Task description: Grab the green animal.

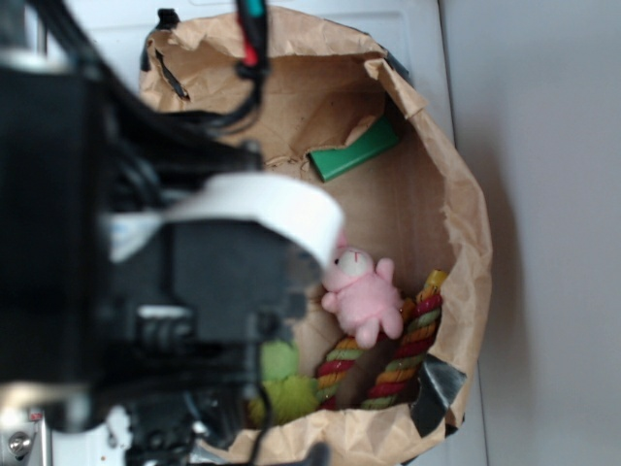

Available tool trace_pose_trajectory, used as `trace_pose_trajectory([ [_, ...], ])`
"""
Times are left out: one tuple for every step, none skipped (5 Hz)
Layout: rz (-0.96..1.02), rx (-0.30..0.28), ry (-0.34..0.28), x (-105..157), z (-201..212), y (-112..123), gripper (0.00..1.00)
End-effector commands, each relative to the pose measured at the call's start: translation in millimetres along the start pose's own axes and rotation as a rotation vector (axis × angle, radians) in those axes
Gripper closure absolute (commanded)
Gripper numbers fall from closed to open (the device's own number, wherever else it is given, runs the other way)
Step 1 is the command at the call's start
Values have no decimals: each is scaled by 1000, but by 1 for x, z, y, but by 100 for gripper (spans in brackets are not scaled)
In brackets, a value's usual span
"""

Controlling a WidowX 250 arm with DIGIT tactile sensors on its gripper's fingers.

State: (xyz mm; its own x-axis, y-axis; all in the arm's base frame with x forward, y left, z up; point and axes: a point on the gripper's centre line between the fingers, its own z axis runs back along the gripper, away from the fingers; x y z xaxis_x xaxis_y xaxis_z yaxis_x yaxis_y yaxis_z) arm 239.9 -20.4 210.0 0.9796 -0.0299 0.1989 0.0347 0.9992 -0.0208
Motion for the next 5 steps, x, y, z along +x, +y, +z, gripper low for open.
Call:
trace_pose_trajectory([
  [-213,44,-115,31,-14,16,0],
  [-310,95,-152,39,-34,21,0],
  [-376,161,-173,40,-46,28,0],
  [-503,114,-174,40,-54,34,0],
  [-503,114,-174,40,-54,34,0],
])
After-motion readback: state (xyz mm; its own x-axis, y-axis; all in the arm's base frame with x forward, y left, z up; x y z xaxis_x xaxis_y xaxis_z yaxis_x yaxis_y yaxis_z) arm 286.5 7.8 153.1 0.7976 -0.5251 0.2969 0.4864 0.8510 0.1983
